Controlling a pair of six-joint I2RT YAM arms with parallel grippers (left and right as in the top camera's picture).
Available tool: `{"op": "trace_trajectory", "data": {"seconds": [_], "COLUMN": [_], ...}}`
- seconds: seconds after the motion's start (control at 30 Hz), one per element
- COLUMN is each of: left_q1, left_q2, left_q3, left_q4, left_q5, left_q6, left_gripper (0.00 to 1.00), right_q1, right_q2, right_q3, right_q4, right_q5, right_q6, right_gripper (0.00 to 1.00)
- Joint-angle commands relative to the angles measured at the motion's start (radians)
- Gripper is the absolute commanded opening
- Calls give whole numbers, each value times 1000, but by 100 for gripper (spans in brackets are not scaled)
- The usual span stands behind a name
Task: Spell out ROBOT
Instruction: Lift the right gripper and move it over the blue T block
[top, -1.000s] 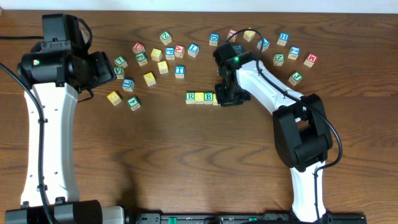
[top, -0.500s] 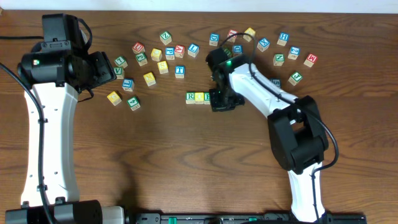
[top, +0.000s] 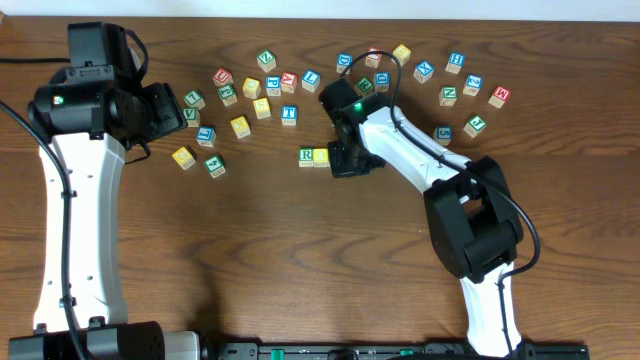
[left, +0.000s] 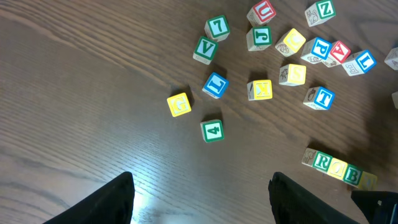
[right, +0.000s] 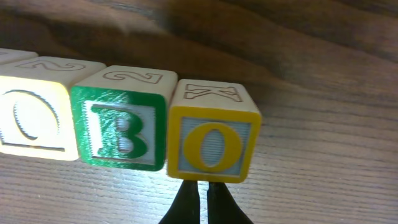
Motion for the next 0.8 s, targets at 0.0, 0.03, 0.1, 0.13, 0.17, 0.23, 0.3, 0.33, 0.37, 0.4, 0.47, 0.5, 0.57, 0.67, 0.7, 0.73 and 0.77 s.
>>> {"op": "trace_trajectory", "data": {"seconds": [0.0, 0.03, 0.1, 0.13, 0.17, 0.23, 0.3, 0.33, 0.37, 0.4, 0.47, 0.5, 0.57, 0.67, 0.7, 0.73, 0.77], "left_q1": [3, 3, 3, 3, 3, 3, 3, 3, 3, 3, 3, 3, 3, 3, 3, 3, 3], "left_q2": [10, 10, 10, 10, 10, 10, 10, 10, 10, 10, 10, 10, 10, 10, 10, 10, 10], "left_q3": [-13, -13, -13, -13, -13, -12, -13, -13, -13, -13, -13, -13, -13, -13, -13, -13, -13], "left_q4": [1, 1, 1, 1, 1, 1, 1, 1, 1, 1, 1, 1, 2, 1, 1, 2, 2], "left_q5": [-2, -2, -2, -2, -2, -2, -2, -2, -2, -2, -2, -2, -2, -2, -2, -2, -2], "left_q6": [-8, -8, -8, -8, -8, -8, -8, -8, -8, -8, -8, -8, -8, -8, -8, -8, -8], "left_gripper": [68, 69, 69, 68, 68, 69, 69, 68, 68, 68, 68, 68, 68, 68, 68, 68, 69], "right_q1": [18, 20, 21, 21, 21, 21, 21, 21, 21, 20, 18, 16, 9, -3, -6, -9, -12], "right_q2": [-33, -33, -33, -33, -33, -33, -34, -36, -41, -46, -64, -77, -113, -173, -188, -204, -217], "right_q3": [9, 9, 9, 9, 9, 9, 9, 10, 11, 13, 17, 20, 23, 26, 26, 26, 26], "right_q4": [3, 4, 3, 3, 3, 3, 4, 4, 4, 3, 1, 0, 2, 16, 25, 38, 53], "right_q5": [40, 40, 40, 40, 40, 43, 43, 42, 39, 37, 30, 31, 31, 31, 31, 31, 27], "right_q6": [19, 19, 19, 19, 19, 19, 19, 19, 19, 19, 15, 14, 8, 7, 8, 8, 7], "right_gripper": [1, 1, 1, 1, 1, 1, 1, 1, 1, 1, 1, 1, 1, 2, 5, 9, 11]}}
